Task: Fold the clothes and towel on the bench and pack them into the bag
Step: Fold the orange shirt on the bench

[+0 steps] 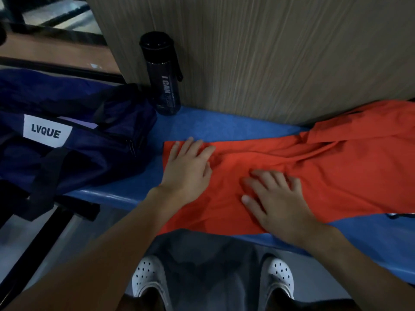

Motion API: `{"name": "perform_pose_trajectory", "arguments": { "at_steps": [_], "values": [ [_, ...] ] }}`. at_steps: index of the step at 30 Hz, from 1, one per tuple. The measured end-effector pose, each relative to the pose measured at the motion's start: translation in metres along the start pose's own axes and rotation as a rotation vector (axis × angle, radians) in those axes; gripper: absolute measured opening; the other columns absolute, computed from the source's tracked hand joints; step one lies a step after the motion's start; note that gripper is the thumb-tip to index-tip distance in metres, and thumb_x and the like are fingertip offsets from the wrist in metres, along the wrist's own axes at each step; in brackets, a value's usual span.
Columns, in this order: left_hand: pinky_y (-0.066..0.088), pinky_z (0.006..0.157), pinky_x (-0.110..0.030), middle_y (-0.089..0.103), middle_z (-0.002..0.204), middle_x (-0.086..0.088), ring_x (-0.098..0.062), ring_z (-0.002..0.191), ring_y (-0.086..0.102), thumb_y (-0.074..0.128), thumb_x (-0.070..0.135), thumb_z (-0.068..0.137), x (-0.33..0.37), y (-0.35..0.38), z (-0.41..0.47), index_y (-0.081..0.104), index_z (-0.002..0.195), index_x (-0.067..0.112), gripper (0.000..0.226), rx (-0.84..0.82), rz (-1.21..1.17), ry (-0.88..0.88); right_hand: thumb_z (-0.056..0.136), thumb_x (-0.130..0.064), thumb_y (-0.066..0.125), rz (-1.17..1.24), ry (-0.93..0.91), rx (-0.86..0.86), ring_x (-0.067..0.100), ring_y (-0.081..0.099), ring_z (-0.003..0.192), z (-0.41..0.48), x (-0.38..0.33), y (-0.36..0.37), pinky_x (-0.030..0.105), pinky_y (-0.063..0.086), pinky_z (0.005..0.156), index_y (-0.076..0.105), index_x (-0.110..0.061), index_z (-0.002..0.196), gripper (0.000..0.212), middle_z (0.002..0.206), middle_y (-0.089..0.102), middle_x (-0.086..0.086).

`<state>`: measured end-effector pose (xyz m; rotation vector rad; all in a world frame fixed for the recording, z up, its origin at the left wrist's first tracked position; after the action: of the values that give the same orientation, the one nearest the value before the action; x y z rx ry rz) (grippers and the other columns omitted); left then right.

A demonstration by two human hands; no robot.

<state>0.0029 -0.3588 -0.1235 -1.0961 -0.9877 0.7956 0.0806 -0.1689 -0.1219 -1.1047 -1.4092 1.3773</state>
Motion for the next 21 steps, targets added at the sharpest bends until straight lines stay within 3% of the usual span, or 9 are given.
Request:
{"name": "perform_pose_trajectory", "arguments": {
  "at_steps": [1, 3, 5, 7, 10, 13, 16, 19, 21],
  "values": [
    [0.022, 0.119, -0.045, 0.04, 0.153, -0.006, -0.03, 0.145, 0.03, 0.038, 0.038, 0.094, 0.002, 0.001, -0.001, 0.045, 0.145, 0.025, 0.054, -0.008, -0.006, 0.041, 0.095, -0.06, 0.022, 0.007, 0.038, 0.076, 0.026, 0.048, 0.124, 0.005, 0.006, -0.005, 0.052, 0.033, 0.099, 0.054, -0.029, 0.131, 0.057, 0.137, 0.051, 0.0],
    [0.017, 0.121, -0.048, 0.028, 0.159, -0.004, -0.03, 0.149, 0.02, 0.043, 0.05, 0.094, 0.001, 0.011, -0.005, 0.034, 0.15, 0.031, 0.061, -0.146, 0.019, 0.005, 0.093, -0.059, 0.022, 0.001, 0.119, 0.063, 0.027, 0.044, 0.13, 0.013, 0.019, -0.002, 0.054, 0.028, 0.104, 0.052, -0.026, 0.133, 0.06, 0.139, 0.05, 0.002],
    [0.005, 0.121, -0.056, 0.01, 0.166, -0.003, -0.033, 0.152, 0.003, 0.038, 0.069, 0.088, -0.007, 0.02, -0.006, 0.02, 0.153, 0.039, 0.074, -0.271, 0.085, -0.043, 0.087, -0.068, 0.008, 0.013, 0.202, -0.031, 0.028, 0.017, 0.148, 0.015, 0.034, 0.012, 0.059, 0.011, 0.114, 0.03, -0.035, 0.149, 0.073, 0.16, 0.024, 0.002],
    [-0.002, 0.119, -0.06, 0.0, 0.167, -0.003, -0.034, 0.152, -0.005, 0.029, 0.081, 0.081, -0.015, 0.021, -0.003, 0.012, 0.153, 0.045, 0.082, -0.306, 0.112, -0.055, 0.079, -0.074, -0.005, 0.026, 0.244, -0.142, 0.029, -0.007, 0.151, 0.014, 0.043, 0.025, 0.063, -0.002, 0.115, 0.004, -0.043, 0.152, 0.081, 0.165, -0.006, -0.002],
    [-0.006, 0.12, -0.058, -0.003, 0.167, -0.003, -0.031, 0.152, -0.009, 0.013, 0.083, 0.079, -0.027, 0.018, 0.007, 0.013, 0.155, 0.04, 0.087, -0.337, 0.074, -0.134, 0.074, -0.076, -0.012, 0.007, 0.218, -0.193, 0.032, -0.017, 0.149, 0.014, 0.036, 0.029, 0.066, -0.006, 0.114, -0.01, -0.046, 0.151, 0.082, 0.163, -0.019, -0.002],
    [-0.005, 0.121, -0.055, 0.012, 0.165, -0.009, -0.03, 0.153, -0.002, 0.011, 0.068, 0.092, -0.019, 0.01, 0.015, 0.027, 0.153, 0.027, 0.076, -0.233, 0.056, -0.171, 0.072, -0.073, -0.017, 0.001, 0.237, -0.199, 0.036, -0.018, 0.148, 0.012, 0.021, 0.031, 0.068, -0.006, 0.112, -0.012, -0.042, 0.151, 0.085, 0.162, -0.021, 0.001],
    [0.008, 0.121, -0.055, 0.024, 0.161, -0.01, -0.032, 0.151, 0.011, 0.027, 0.053, 0.099, 0.015, 0.003, 0.013, 0.032, 0.15, 0.029, 0.057, -0.022, 0.109, -0.036, 0.071, -0.07, -0.02, 0.011, 0.298, -0.186, 0.039, -0.017, 0.147, 0.014, 0.005, 0.033, 0.069, -0.007, 0.111, -0.012, -0.039, 0.152, 0.087, 0.163, -0.02, 0.004],
    [0.006, 0.118, -0.063, 0.011, 0.165, -0.003, -0.032, 0.152, 0.004, 0.025, 0.059, 0.098, 0.027, 0.018, 0.002, 0.017, 0.152, 0.046, 0.056, -0.178, 0.088, -0.071, 0.072, -0.069, -0.018, 0.019, 0.274, -0.179, 0.038, -0.013, 0.148, 0.015, 0.001, 0.03, 0.068, -0.005, 0.111, -0.007, -0.04, 0.153, 0.086, 0.163, -0.016, 0.004],
    [-0.003, 0.114, -0.069, -0.002, 0.166, 0.001, -0.033, 0.152, -0.007, 0.018, 0.07, 0.093, 0.019, 0.029, -0.003, 0.003, 0.152, 0.051, 0.064, -0.265, 0.138, -0.097, 0.079, -0.068, -0.009, 0.019, 0.245, -0.096, 0.033, 0.003, 0.15, 0.017, 0.012, 0.02, 0.065, 0.004, 0.113, 0.011, -0.04, 0.153, 0.082, 0.165, 0.004, 0.002]
  ]
}}
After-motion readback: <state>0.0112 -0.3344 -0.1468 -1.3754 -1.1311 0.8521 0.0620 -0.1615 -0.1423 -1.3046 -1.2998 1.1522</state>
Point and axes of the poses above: each hand's wrist, its own z-axis towards the middle knuckle, its own y-axis out of the palm, x = y × z, the point moved 5 cm from there along z, towards the middle knuckle
